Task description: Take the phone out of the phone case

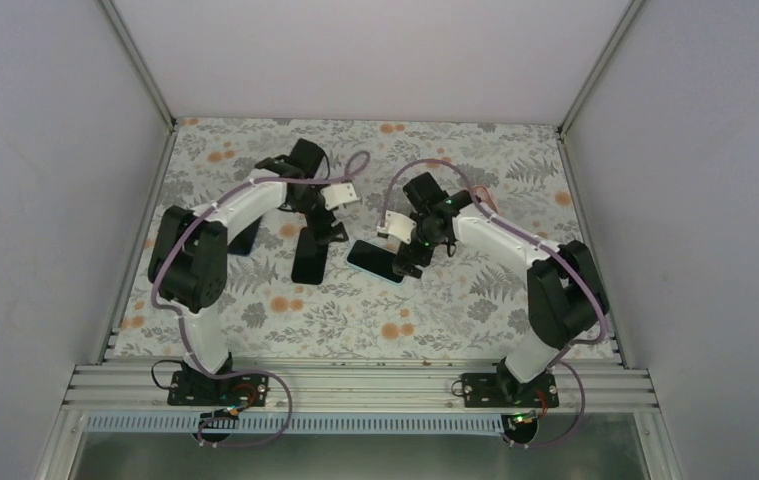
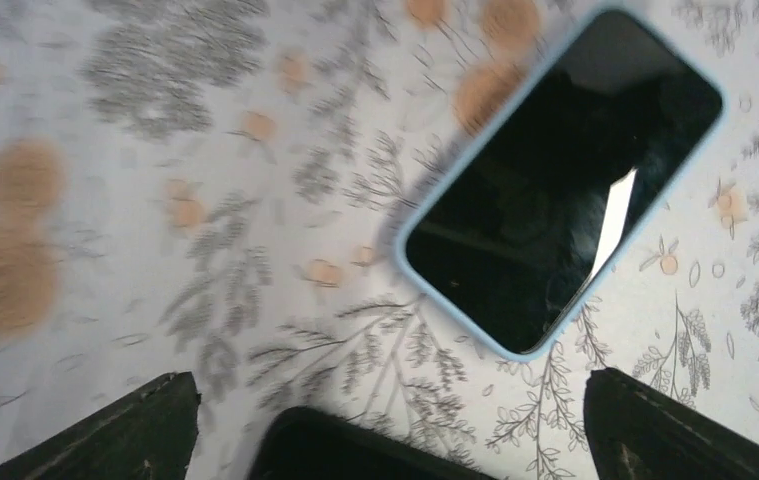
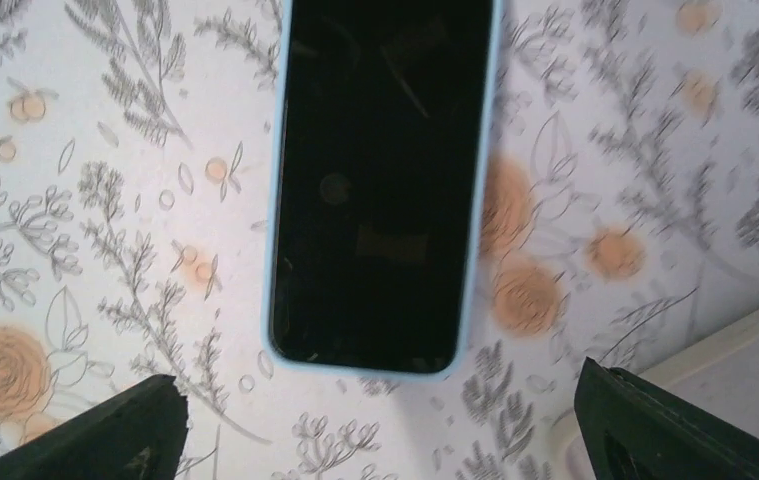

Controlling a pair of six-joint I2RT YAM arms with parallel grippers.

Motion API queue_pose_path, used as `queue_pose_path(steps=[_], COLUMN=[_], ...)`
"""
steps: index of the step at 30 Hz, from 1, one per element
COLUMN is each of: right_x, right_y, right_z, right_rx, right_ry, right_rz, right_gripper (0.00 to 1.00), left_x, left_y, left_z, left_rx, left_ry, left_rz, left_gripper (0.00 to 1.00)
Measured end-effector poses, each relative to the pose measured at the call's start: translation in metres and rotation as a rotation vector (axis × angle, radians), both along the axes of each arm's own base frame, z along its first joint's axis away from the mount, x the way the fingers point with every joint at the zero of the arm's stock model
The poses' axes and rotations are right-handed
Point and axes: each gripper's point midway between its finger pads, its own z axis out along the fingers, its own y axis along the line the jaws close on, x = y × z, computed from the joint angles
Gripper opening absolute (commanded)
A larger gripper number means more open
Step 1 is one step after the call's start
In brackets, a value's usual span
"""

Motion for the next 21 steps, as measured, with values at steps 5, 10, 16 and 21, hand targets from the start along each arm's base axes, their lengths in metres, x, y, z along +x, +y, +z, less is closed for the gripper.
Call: queue_pose_path(steps=[5, 10, 16, 21], right_x=[0.017, 0.019, 0.021, 0.018], right_y=[0.016, 0.027, 0.036, 0.040], right_z=[-0.003, -0.037, -0.047, -0.054], right_rx=[0.000, -0.041, -0.047, -0.045], right_ry=[0.003, 0.074, 0.094, 0.119], right_rz=[0.031, 0.049, 0.064, 0.071], right_gripper=[1.00, 1.00, 1.00, 1.00], left_x=[0.022, 0.027, 0.027, 0.032], left_y=[0.015, 0.023, 0.031, 0.034], left_z=[0.036, 0.048, 0.052, 0.052], left_rx=[-0.065, -0.099, -0.116, -0.123], left_ry=[-0.071, -0.097, -0.110, -0.111], left_rz=[0.070, 0.121, 0.164, 0.188], left_gripper=[1.00, 1.00, 1.00, 1.00])
